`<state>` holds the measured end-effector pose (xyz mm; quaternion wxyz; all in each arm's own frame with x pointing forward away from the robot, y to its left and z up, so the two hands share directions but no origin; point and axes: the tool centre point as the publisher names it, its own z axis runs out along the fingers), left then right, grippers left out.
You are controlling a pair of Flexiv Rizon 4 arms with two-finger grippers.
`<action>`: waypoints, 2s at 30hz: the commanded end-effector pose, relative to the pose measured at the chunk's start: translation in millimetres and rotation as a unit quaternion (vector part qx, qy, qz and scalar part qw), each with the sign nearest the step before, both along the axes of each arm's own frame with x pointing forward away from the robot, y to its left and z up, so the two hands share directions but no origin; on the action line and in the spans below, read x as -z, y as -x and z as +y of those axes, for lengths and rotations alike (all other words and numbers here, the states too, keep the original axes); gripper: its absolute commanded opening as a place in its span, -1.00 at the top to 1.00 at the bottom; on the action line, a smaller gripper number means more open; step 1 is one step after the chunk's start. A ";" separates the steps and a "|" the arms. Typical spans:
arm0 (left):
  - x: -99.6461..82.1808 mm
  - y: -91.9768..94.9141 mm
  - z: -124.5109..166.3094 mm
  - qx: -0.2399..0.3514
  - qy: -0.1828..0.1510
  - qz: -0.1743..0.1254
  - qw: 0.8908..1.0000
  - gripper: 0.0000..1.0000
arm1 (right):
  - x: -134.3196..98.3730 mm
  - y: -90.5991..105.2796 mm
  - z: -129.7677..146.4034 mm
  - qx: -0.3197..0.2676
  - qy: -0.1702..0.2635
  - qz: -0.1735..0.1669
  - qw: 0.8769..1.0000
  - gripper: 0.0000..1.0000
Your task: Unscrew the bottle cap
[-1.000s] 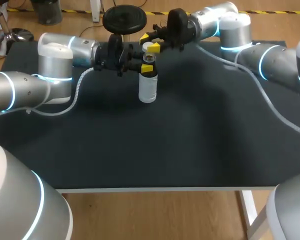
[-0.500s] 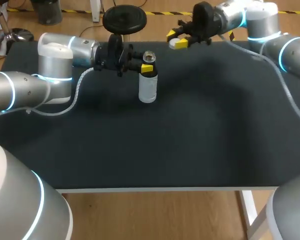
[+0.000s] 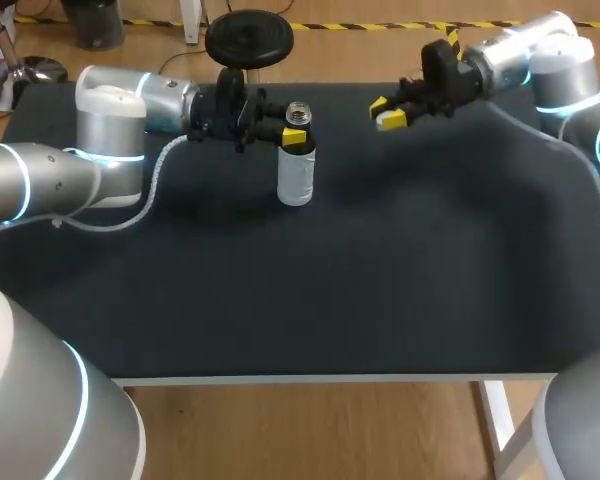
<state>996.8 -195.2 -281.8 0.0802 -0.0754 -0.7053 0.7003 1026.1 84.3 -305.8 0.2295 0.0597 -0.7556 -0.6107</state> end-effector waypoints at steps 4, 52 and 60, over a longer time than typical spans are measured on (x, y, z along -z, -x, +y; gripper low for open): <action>-0.3 -0.6 -0.4 0.001 -0.001 0.000 1.000 1.00 | 8.7 15.2 -5.7 0.072 0.074 -0.002 0.995 1.00; -0.3 -0.6 -0.4 0.001 -0.001 0.000 1.000 1.00 | 79.4 20.6 -3.3 0.104 0.157 0.084 0.979 -1.00; -0.3 -0.6 -0.4 0.001 -0.001 0.000 1.000 1.00 | 72.7 15.7 -1.8 0.115 0.144 0.078 0.980 -1.00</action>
